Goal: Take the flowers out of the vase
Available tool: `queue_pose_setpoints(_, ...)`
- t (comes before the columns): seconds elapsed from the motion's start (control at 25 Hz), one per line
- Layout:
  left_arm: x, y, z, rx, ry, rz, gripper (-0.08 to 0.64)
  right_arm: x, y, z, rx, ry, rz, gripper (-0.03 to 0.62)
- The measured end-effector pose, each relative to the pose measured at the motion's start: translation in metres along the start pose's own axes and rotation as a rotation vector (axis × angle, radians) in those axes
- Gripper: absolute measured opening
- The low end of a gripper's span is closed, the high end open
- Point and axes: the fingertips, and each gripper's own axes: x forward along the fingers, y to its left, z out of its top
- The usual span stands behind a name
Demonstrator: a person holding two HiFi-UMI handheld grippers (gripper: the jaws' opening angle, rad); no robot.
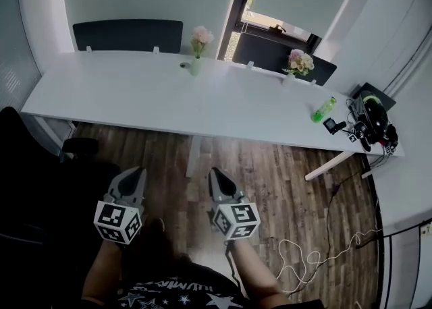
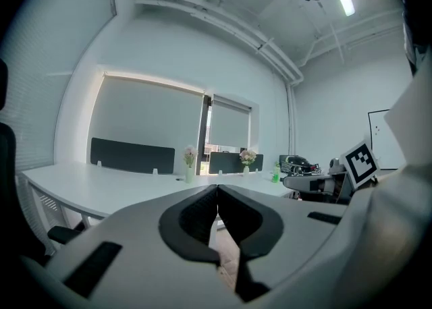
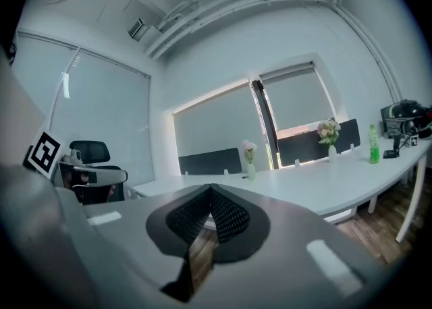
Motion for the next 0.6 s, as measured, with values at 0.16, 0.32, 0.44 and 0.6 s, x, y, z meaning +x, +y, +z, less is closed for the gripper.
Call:
queue_pose_setpoints(0.16,0.045,0.026,0.015,0.006,0.005,-0.048,0.009,0.041,-0.008,0.012,-0.001,-0.007,-0.03,0.002)
queue_pose_setpoints(0.32,0.09,0.052,0.032,0.0,-0.009,-0.086,0.009,0.085,-0.025,0.028,0.001,-0.022,-0.072,0.002)
queue_pose_setpoints(0.44,0.113,0.074,0.036,0.0,-0.004,-0.107,0.009,0.114,-0.028,0.034,0.011,-0.029,-0.095,0.002)
queue_pose_setpoints(0.6,0.133,0.103,0.041,-0.022,0.009,-0.121,0.009,0.148,-0.024,0.038,0.003,-0.022,-0.107,0.003)
